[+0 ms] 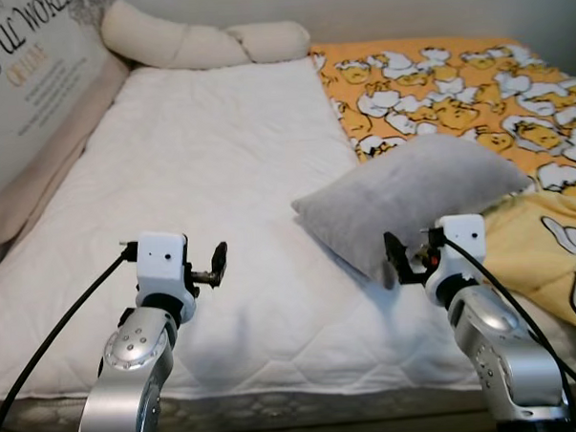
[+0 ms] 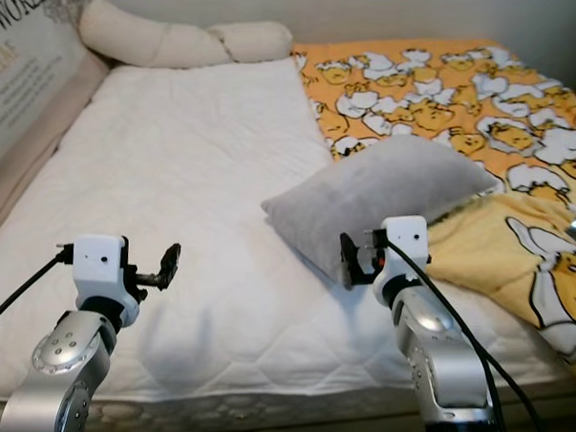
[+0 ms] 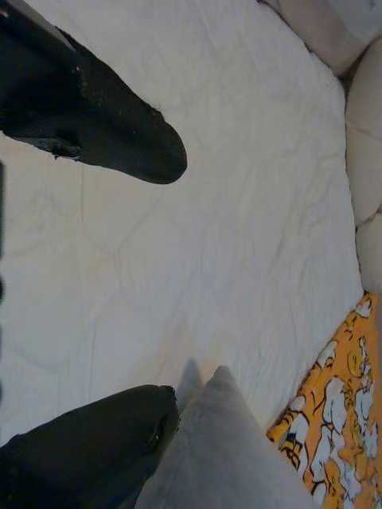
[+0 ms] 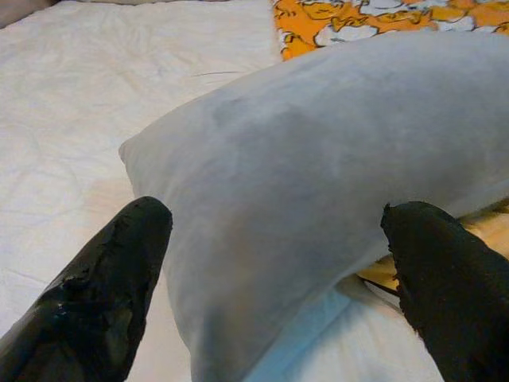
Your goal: Clean up the room
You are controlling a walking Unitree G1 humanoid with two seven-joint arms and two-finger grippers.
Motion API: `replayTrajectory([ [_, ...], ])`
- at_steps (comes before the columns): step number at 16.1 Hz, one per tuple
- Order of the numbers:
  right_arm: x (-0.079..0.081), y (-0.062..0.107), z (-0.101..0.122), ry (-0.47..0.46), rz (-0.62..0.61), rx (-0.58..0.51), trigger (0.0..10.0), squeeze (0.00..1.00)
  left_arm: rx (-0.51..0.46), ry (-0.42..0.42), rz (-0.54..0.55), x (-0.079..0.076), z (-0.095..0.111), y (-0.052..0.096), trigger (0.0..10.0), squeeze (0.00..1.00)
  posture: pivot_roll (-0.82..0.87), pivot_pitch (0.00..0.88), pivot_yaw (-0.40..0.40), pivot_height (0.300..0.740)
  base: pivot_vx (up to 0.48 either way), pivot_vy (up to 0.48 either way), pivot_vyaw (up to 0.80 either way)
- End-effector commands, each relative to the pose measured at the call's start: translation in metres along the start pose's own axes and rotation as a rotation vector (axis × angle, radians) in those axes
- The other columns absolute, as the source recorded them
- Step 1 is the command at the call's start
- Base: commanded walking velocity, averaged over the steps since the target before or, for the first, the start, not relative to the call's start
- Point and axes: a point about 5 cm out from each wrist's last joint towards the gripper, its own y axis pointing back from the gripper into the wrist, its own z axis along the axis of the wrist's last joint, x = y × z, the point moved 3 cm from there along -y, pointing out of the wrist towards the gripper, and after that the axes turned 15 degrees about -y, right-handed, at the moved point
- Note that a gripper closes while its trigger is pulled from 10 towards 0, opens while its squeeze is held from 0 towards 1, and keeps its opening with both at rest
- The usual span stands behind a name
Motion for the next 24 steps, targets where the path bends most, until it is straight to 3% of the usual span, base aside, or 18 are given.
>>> replayTrajectory([
  [1,0.0,0.0,0.004,0.009,0.002,-0.02,10.0,0.0,-0.016,-0.005,-0.002,-0.002,0.004,-0.002,10.0,0.0,-0.06,0.0,-0.013,0.74,0.259,0.0,0.0],
  [7,-0.003,-0.001,0.005,0.079,-0.015,-0.011,10.0,0.0,-0.014,-0.002,-0.013,-0.004,0.004,-0.003,10.0,0.0,-0.06,0.0,-0.011,0.74,0.274,0.0,0.27],
  [10,-0.001,-0.002,0.006,0.071,-0.014,-0.021,10.0,0.0,-0.013,-0.001,-0.014,-0.004,0.004,-0.003,10.0,0.0,-0.06,0.0,-0.015,0.74,0.282,0.0,0.8],
  [11,-0.004,-0.001,0.006,0.039,-0.032,-0.024,10.0,0.0,-0.013,0.0,-0.014,-0.004,0.004,-0.003,10.0,0.0,-0.06,0.0,-0.015,0.74,0.285,0.0,0.0],
  [20,-0.008,-0.001,0.003,0.034,-0.058,-0.002,10.0,0.0,-0.016,0.002,-0.06,-0.014,0.003,-0.002,10.0,0.0,-0.07,0.0,-0.015,0.74,0.0,0.0,0.0],
  [22,-0.017,0.0,0.003,-0.029,-0.107,-0.003,10.0,0.0,-0.018,0.003,-0.073,-0.016,0.004,-0.002,10.0,0.0,-0.07,0.0,-0.012,0.74,0.0,0.0,0.0],
  [23,-0.022,0.0,0.003,-0.064,-0.138,-0.005,10.0,1.0,-0.015,-0.002,-0.081,-0.017,0.004,-0.002,10.0,0.0,-0.08,0.0,-0.008,0.74,0.0,0.0,0.0],
  [24,-0.033,0.0,0.001,-0.109,-0.199,0.006,10.0,1.0,-0.017,-0.02,-0.119,-0.021,0.003,-0.001,10.0,0.0,-0.08,0.0,-0.006,0.74,0.0,0.0,0.0],
])
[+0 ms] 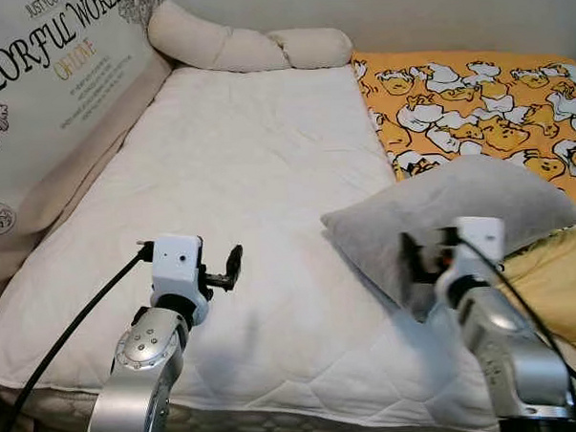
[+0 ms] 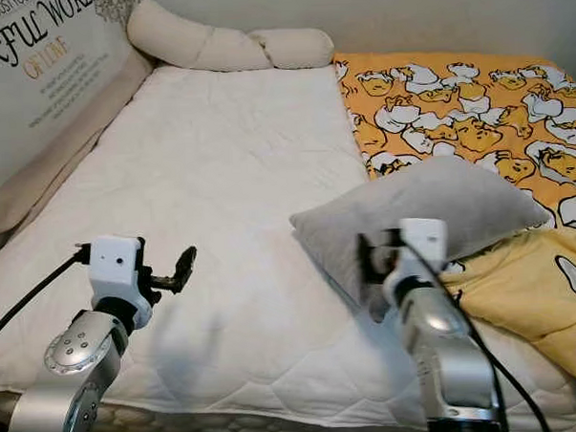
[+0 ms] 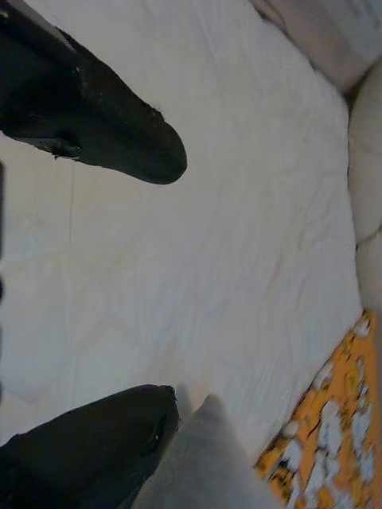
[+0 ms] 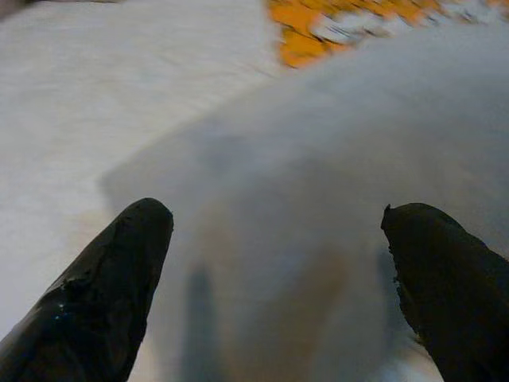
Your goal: Clean up the room
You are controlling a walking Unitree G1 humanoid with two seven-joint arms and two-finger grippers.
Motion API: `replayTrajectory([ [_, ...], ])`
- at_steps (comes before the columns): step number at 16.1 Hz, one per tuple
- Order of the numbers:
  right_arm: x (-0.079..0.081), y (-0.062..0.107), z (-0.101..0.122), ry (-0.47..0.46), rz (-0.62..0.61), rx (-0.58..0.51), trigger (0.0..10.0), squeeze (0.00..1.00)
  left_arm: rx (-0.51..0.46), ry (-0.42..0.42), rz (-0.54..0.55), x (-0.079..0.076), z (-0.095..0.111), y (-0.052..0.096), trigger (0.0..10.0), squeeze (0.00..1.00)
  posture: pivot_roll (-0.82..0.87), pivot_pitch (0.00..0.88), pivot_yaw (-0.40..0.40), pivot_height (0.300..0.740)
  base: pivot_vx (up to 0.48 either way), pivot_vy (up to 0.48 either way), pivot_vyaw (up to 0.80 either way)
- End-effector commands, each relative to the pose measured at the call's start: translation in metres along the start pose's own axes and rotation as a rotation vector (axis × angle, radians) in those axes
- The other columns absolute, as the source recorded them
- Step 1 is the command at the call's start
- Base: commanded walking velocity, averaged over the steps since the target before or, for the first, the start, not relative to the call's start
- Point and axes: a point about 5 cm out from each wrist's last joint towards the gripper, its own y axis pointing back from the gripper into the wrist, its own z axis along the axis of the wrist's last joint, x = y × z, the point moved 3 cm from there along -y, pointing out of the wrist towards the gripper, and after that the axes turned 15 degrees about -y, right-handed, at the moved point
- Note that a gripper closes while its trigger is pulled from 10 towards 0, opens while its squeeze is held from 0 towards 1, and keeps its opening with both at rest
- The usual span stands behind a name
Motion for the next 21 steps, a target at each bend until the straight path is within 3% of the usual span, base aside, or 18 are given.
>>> replayTrajectory([
  [1,-0.008,-0.003,0.002,-0.032,-0.045,0.011,10.0,1.0,-0.004,-0.007,-0.039,-0.006,0.002,0.0,10.0,0.0,-0.08,0.0,-0.006,0.74,0.0,0.0,0.0],
  [4,-0.031,-0.009,0.007,-0.143,-0.154,0.02,10.0,1.0,-0.053,-0.006,-0.176,-0.019,0.008,0.006,10.0,0.0,-0.08,0.0,-0.004,0.74,0.0,0.0,0.0],
  [5,-0.047,-0.012,0.011,-0.188,-0.228,0.02,10.0,1.0,-0.092,-0.019,-0.259,-0.027,0.013,0.01,10.0,0.0,-0.08,0.0,-0.005,0.74,0.0,0.0,0.0],
  [7,-0.061,-0.023,0.016,-0.196,-0.285,0.017,10.0,1.0,-0.123,-0.043,-0.348,-0.033,0.018,0.008,10.0,0.0,-0.07,0.0,-0.016,0.74,0.0,0.0,0.0],
  [8,-0.071,-0.036,0.016,-0.199,-0.333,0.046,10.0,1.0,-0.133,-0.074,-0.418,-0.037,0.021,0.004,10.0,0.0,-0.07,0.0,-0.009,0.74,0.0,0.0,0.0],
  [11,-0.077,-0.059,0.018,-0.234,-0.391,0.112,10.0,1.0,-0.137,-0.143,-0.527,-0.039,0.023,-0.001,10.0,0.0,-0.08,0.0,0.014,0.74,0.0,0.0,0.0],
  [12,-0.077,-0.062,0.018,-0.267,-0.396,0.123,10.0,0.64,-0.142,-0.151,-0.533,-0.039,0.024,-0.002,10.0,0.0,-0.08,0.0,0.014,0.74,0.0,0.0,0.0],
  [13,-0.076,-0.066,0.018,-0.322,-0.394,0.13,10.0,0.0,-0.146,-0.162,-0.536,-0.037,0.026,-0.005,10.0,0.0,-0.08,0.0,0.021,0.74,0.0,0.0,0.0],
  [15,-0.07,-0.071,0.018,-0.387,-0.371,0.144,9.6,0.0,-0.149,-0.174,-0.544,-0.037,0.026,-0.006,10.0,0.0,-0.07,0.0,0.023,0.74,0.0,0.0,0.0],
  [16,-0.069,-0.073,0.018,-0.395,-0.368,0.149,7.4,0.0,-0.152,-0.168,-0.549,-0.038,0.027,-0.007,10.0,0.0,-0.06,0.0,0.019,0.74,0.0,0.0,0.0],
  [17,-0.068,-0.074,0.016,-0.401,-0.366,0.158,2.7,0.0,-0.151,-0.172,-0.554,-0.039,0.026,-0.007,10.0,0.0,-0.06,0.0,0.009,0.74,0.0,0.0,0.0],
  [18,-0.069,-0.074,0.012,-0.4,-0.375,0.179,0.0,0.0,-0.14,-0.174,-0.549,-0.04,0.024,-0.007,10.0,0.0,-0.05,0.0,0.006,0.74,0.0,0.0,0.0],
  [21,-0.072,-0.073,0.004,-0.427,-0.387,0.207,0.0,0.0,-0.098,-0.127,-0.527,-0.041,0.013,0.003,10.0,0.0,-0.04,0.0,-0.004,0.74,0.0,0.0,0.0],
])
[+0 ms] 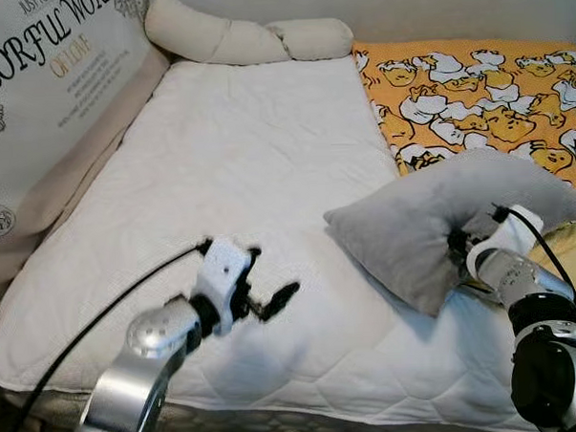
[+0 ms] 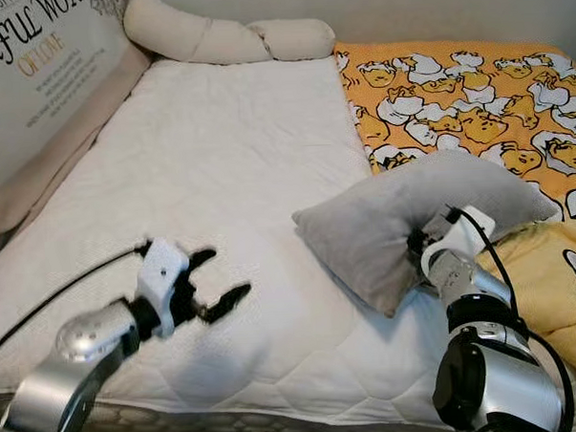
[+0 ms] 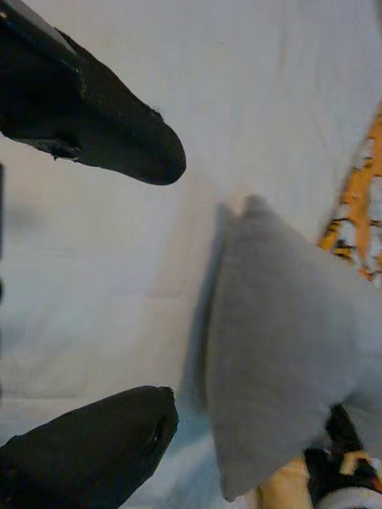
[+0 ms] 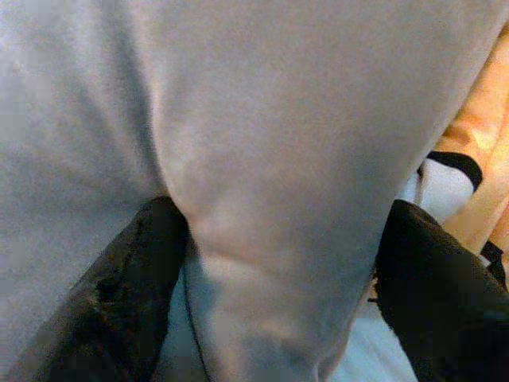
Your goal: Clean up the room
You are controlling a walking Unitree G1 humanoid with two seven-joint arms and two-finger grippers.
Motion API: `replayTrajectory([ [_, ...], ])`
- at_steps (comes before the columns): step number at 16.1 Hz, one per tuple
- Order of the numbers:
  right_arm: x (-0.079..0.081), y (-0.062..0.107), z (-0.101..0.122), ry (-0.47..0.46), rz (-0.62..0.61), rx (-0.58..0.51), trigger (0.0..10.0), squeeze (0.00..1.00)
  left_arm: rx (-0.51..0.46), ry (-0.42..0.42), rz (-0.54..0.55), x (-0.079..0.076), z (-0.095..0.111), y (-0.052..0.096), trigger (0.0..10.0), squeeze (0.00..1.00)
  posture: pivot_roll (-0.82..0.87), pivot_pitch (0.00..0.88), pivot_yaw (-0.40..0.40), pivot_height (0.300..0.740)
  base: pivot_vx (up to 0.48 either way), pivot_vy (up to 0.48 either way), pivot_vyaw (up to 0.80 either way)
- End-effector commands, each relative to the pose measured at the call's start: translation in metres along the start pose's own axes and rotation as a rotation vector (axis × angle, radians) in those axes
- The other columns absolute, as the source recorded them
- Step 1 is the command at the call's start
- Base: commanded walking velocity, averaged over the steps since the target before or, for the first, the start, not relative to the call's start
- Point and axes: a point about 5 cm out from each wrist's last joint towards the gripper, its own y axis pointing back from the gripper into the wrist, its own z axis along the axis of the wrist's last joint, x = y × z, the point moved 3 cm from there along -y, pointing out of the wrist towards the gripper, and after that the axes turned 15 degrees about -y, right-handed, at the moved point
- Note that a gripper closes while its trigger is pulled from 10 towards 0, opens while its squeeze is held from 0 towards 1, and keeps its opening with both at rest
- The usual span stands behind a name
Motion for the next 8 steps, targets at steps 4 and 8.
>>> replayTrajectory([
  [4,0.01,-0.002,-0.008,-0.001,0.018,0.018,0.0,0.0,0.003,-0.011,0.01,0.001,0.003,0.003,10.0,0.0,-0.04,0.0,-0.006,0.74,0.0,0.0,0.0],
  [8,0.014,-0.002,-0.011,0.038,0.045,0.029,0.0,0.0,0.018,-0.033,-0.011,0.003,0.001,0.001,10.0,0.0,-0.06,0.0,0.013,0.74,0.0,0.0,0.0],
])
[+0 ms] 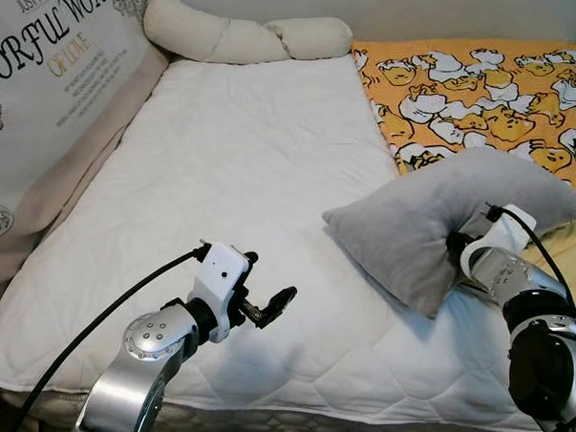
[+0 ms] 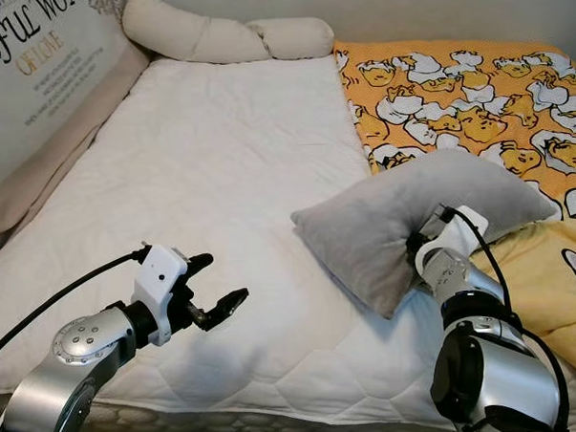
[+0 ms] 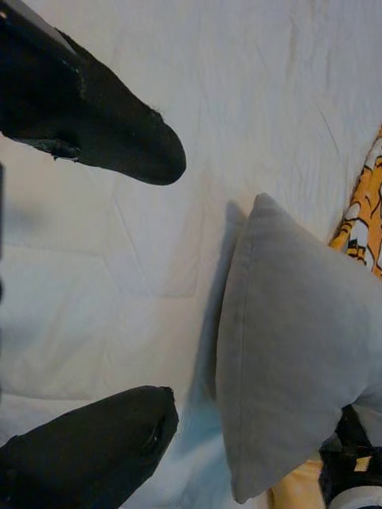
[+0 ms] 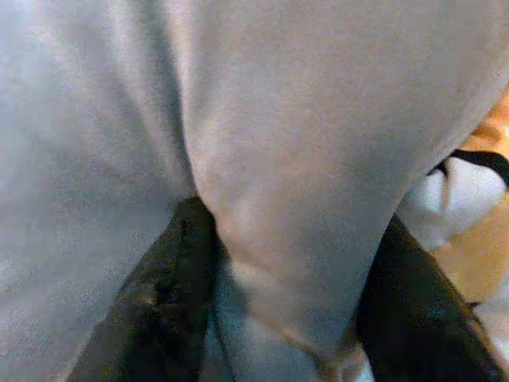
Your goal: Clean up the room
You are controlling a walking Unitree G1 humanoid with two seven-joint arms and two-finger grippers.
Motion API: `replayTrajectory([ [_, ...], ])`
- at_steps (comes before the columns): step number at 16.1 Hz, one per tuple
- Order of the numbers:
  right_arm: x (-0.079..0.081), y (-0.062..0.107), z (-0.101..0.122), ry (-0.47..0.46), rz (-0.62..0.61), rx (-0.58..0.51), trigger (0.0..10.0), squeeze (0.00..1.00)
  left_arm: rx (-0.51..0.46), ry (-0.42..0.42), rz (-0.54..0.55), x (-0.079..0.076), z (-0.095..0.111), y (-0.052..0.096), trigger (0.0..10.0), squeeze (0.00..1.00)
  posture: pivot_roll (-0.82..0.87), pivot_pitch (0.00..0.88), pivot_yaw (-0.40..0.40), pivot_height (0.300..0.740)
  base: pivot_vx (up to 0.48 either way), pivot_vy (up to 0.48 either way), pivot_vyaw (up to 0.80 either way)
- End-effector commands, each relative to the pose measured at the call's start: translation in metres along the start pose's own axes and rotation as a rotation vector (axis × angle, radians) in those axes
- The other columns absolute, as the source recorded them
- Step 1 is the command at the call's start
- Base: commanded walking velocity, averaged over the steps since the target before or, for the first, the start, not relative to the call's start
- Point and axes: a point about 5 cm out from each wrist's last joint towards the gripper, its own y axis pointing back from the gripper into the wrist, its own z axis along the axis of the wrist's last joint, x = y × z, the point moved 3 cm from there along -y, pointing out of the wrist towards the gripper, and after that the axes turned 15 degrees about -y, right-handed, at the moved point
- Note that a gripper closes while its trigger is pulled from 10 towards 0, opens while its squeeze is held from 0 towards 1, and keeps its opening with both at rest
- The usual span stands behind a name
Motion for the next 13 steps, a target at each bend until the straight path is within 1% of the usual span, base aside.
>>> replayTrajectory([
  [1,0.0037,-0.0006,-0.006,0.012,0.01,0.028,0.0,0.0,0.004,-0.027,-0.002,0.0025,0.0004,-0.0012,10.0,0.0,-0.05,0.0,0.014,0.74,0.0,0.0,0.0],
  [2,0.003,-0.0007,-0.0067,0.024,0.01,0.033,0.0,0.0,0.004,-0.022,0.005,0.0045,0.0006,-0.0014,10.0,0.0,-0.06,0.0,0.019,0.74,0.0,0.0,0.0],
  [3,0.0007,-0.0007,-0.0064,0.028,-0.001,0.032,0.0,0.0,0.002,-0.02,-0.005,0.003,0.001,-0.0015,10.0,0.0,-0.06,0.0,0.02,0.74,0.0,0.0,0.0],
  [6,-0.0005,-0.0009,-0.0095,0.013,0.008,0.043,0.0,0.0,0.013,-0.019,-0.017,0.0002,-0.0035,-0.001,10.0,0.0,-0.06,0.0,0.022,0.74,0.0,0.0,0.0],
  [9,-0.0004,-0.001,-0.0098,0.053,0.02,0.032,0.0,0.0,0.017,-0.013,-0.02,0.0,-0.005,-0.0007,10.0,0.0,-0.06,0.0,0.024,0.74,0.0,0.0,0.0],
  [13,0.0011,-0.001,-0.0084,0.071,0.029,0.025,0.0,0.0,0.022,-0.009,-0.013,0.002,-0.0077,0.0001,10.0,0.0,-0.06,0.0,0.014,0.74,0.0,0.0,0.0],
])
